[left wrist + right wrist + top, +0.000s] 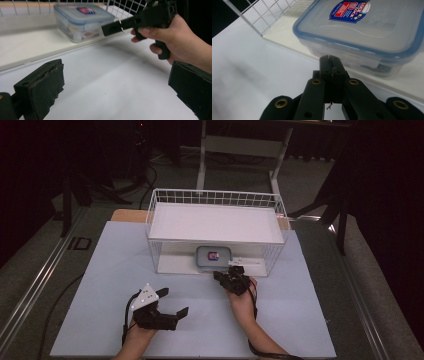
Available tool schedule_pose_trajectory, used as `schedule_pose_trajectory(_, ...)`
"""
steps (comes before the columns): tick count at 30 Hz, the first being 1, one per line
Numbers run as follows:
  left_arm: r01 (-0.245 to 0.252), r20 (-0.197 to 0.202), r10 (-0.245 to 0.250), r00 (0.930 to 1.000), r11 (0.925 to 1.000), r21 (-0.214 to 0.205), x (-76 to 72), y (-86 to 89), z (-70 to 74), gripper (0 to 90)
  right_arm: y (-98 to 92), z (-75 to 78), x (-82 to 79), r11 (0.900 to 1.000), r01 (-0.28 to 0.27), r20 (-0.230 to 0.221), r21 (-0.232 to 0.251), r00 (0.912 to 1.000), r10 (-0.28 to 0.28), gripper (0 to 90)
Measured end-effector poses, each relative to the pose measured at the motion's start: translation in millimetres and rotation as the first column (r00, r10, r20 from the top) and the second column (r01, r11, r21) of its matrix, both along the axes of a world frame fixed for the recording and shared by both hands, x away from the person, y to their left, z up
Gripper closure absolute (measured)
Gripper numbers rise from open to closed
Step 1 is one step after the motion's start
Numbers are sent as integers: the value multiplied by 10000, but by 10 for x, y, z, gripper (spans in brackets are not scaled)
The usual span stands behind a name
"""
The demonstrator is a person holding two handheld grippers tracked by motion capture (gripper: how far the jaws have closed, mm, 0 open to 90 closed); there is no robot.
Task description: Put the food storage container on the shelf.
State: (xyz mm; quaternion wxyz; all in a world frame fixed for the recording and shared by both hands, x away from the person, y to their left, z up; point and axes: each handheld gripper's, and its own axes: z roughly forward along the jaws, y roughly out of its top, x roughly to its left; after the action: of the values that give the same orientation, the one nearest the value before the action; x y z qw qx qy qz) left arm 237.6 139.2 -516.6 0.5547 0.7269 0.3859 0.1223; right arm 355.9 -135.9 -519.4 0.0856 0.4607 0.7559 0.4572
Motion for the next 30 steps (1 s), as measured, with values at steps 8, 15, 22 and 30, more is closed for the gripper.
schedule_pose_trajectory(8,342,251,-353,9991,9985,439,34,-40,-52,13,95,7,141,9993,208,295,-312,9994,-198,900)
schedule_pose_trajectory(15,241,184,-243,9995,9997,97,52,-3,-50,13,141,3,281,9978,613,321,-245,9977,-605,899)
schedule_pose_trajectory(22,98,230,-98,9997,9999,-25,49,25,-30,13,206,-33,366,9971,709,429,-258,9966,-698,898)
schedule_pose_trajectory(30,22,240,-21,9997,10000,-35,37,48,-25,13,245,-48,454,9959,876,252,-211,9959,-870,898)
